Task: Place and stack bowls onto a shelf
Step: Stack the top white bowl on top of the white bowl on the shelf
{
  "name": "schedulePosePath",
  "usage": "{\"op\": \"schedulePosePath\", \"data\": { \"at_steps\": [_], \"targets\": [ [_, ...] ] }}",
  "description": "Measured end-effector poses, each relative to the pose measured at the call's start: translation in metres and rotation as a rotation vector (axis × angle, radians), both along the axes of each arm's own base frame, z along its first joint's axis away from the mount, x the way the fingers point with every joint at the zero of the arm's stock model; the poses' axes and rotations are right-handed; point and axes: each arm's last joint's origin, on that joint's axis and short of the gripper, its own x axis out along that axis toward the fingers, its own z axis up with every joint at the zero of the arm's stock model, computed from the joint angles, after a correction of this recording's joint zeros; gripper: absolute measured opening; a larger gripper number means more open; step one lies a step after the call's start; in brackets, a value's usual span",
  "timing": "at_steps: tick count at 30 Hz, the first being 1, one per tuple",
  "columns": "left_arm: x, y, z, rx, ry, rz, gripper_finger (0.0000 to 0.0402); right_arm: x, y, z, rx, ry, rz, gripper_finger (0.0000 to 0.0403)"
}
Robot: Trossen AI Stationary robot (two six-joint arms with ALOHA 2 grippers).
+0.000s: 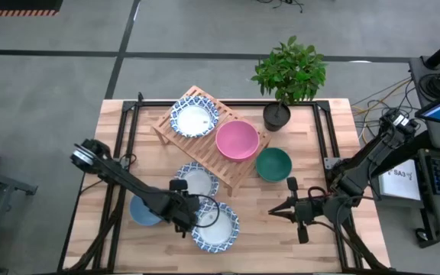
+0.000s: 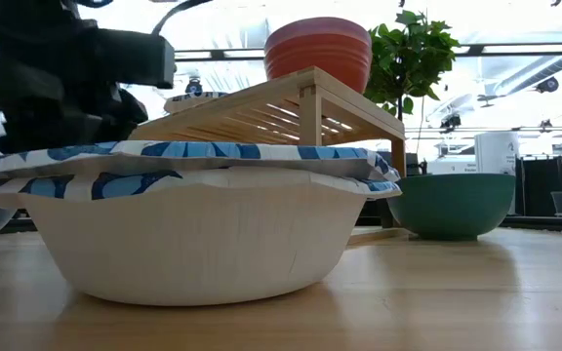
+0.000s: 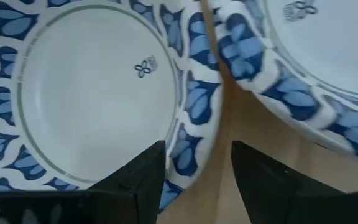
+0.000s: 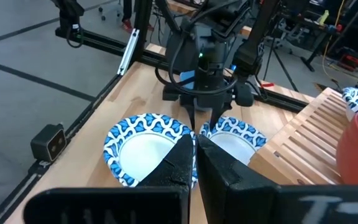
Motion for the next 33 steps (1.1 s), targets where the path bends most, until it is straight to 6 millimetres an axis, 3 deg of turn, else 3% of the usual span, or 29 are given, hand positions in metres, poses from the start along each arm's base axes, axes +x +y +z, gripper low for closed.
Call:
{"op": "schedulePosePath", "data": {
  "at_steps": [4, 14, 19, 25, 33],
  "targets": [
    [0.0, 0.0, -0.003, 0.013, 0.009, 0.001, 0.0137, 0.0, 0.0, -0.001, 0.003, 0.003, -0.002, 0.0009],
    [-0.002, 0.001, 0.005, 0.004, -0.011, 0.007, 0.0017, -0.001, -0.001, -0.006, 0.013, 0.017, -0.008, 0.0009],
    [-0.002, 0.0, 0.018, -0.032, 0.009, 0.026, 0.0006, -0.001, -0.001, -0.008, 0.009, 0.022, -0.009, 0.0009],
    [0.008, -0.013, 0.068, -0.051, 0.013, -0.004, 0.0002, -0.001, -0.001, -0.012, -0.007, 0.031, -0.007, 0.0009],
    [0.004, -0.026, 0.158, -0.078, -0.03, -0.06, 0.0001, -0.002, -0.002, -0.018, -0.038, 0.044, -0.001, 0.0009]
  ]
}}
